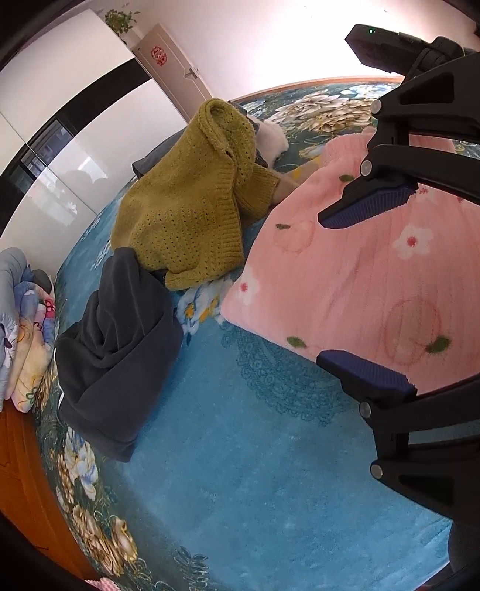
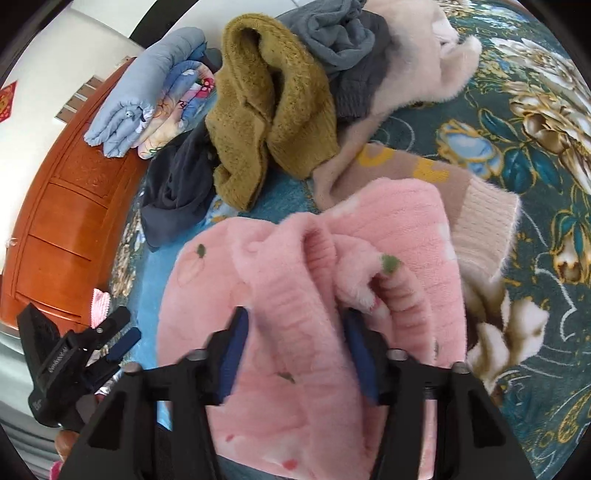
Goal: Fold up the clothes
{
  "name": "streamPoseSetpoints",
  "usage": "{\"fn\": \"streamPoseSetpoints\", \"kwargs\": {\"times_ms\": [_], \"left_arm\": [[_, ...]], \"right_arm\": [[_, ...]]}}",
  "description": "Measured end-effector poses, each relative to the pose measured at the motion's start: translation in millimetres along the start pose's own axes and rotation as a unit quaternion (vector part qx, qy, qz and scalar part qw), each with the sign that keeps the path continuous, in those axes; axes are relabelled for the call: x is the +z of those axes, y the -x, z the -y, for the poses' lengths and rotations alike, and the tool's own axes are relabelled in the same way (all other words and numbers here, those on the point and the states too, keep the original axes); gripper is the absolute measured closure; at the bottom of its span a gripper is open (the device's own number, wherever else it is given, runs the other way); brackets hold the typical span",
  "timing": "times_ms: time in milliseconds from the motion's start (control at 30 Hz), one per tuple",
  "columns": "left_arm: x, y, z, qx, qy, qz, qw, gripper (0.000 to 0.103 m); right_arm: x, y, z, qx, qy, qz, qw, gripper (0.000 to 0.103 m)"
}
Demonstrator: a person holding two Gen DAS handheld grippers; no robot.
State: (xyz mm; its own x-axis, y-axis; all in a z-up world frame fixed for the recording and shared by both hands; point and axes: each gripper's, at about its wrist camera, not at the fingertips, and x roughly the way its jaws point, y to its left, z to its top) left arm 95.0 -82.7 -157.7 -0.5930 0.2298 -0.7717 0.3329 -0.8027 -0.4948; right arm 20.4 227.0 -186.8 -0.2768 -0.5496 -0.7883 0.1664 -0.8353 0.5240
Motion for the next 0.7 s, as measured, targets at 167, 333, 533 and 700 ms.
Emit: {"fn": "streamPoseSetpoints", "kwargs": {"times_ms": [167,333,533,700], "left_arm": [[0,-5,-1,-0.025,0.005,-0.018,0.9995,0.031],[-4,-22,-2,-0.005,0.007,-0.064,0.9979,0.031],[-7,-35,-1,0.005,0.009,-0.098,0.9952,0.031],[-5,-24,1,-0.022,0.005,-0.069,0.9974,0.031]], "right_arm": [[6,54,-22,0.061,0.043,0.084,0.994,0.09],[0,53,5,0.049,0.015,0.075,0.996,0.09],[-16,14,57,0.008,-0.077,0.023,0.997,0.09],[-8,34,30,-0.025,-0.017,0.03,0.999,0.082]]}}
